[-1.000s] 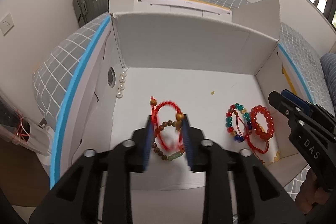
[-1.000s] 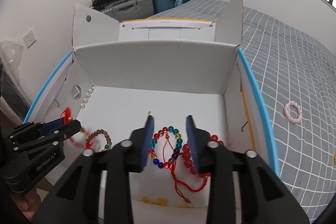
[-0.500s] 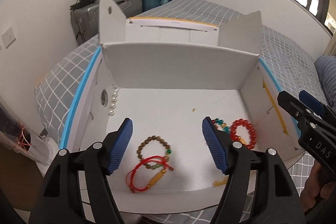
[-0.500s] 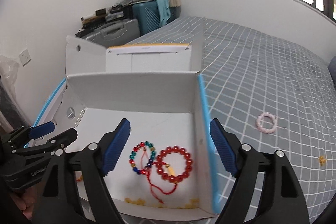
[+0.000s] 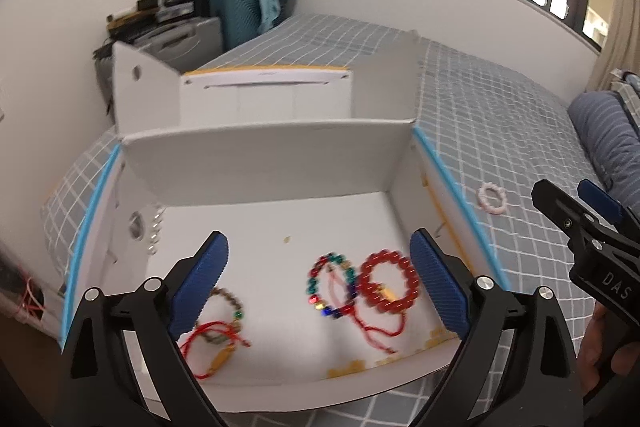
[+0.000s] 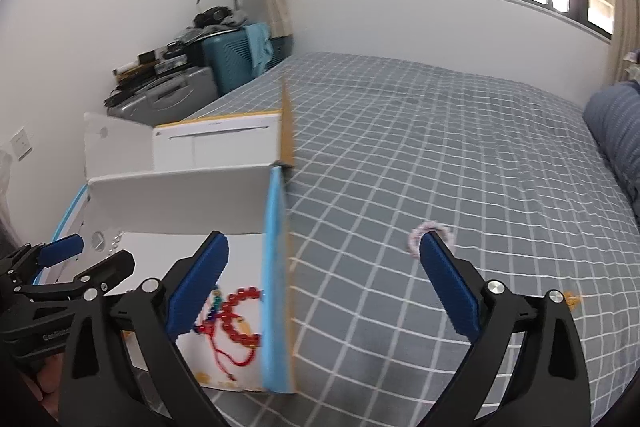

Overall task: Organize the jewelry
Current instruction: 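Withdraw both tools from the box toward the pink-white and yellow bracelets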

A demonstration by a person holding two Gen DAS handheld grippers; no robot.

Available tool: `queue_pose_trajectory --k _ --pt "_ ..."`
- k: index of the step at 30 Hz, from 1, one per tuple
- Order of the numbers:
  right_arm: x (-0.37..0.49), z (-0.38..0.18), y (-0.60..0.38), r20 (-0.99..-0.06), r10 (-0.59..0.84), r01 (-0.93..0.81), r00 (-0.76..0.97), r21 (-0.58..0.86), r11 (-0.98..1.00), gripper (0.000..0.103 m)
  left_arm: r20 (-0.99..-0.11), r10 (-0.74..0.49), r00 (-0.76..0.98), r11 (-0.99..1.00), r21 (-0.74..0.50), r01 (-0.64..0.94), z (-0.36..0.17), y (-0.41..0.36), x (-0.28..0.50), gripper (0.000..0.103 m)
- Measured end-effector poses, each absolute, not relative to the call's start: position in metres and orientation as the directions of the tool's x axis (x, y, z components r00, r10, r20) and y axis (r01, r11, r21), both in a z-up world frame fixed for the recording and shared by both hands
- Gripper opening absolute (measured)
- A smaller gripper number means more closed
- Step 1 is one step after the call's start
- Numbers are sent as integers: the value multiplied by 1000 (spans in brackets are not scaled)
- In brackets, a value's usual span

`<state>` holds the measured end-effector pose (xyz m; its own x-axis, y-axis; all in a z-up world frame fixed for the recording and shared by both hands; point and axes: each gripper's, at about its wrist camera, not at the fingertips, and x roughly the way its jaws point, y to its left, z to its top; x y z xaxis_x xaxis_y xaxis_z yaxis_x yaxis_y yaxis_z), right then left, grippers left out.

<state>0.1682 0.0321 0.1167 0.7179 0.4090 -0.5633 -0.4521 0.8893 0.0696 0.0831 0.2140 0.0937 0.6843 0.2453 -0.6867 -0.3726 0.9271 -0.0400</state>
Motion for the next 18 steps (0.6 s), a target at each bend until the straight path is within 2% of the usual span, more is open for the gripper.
queue_pose_trajectory --k 4,18 --pt "176 118 7 -561 374 -409 739 68 910 94 -673 234 702 938 -35 -345 100 195 97 97" --pt "205 111 -93 -569 210 -215 795 59 975 95 -666 94 740 983 -57 -176 99 104 157 97"
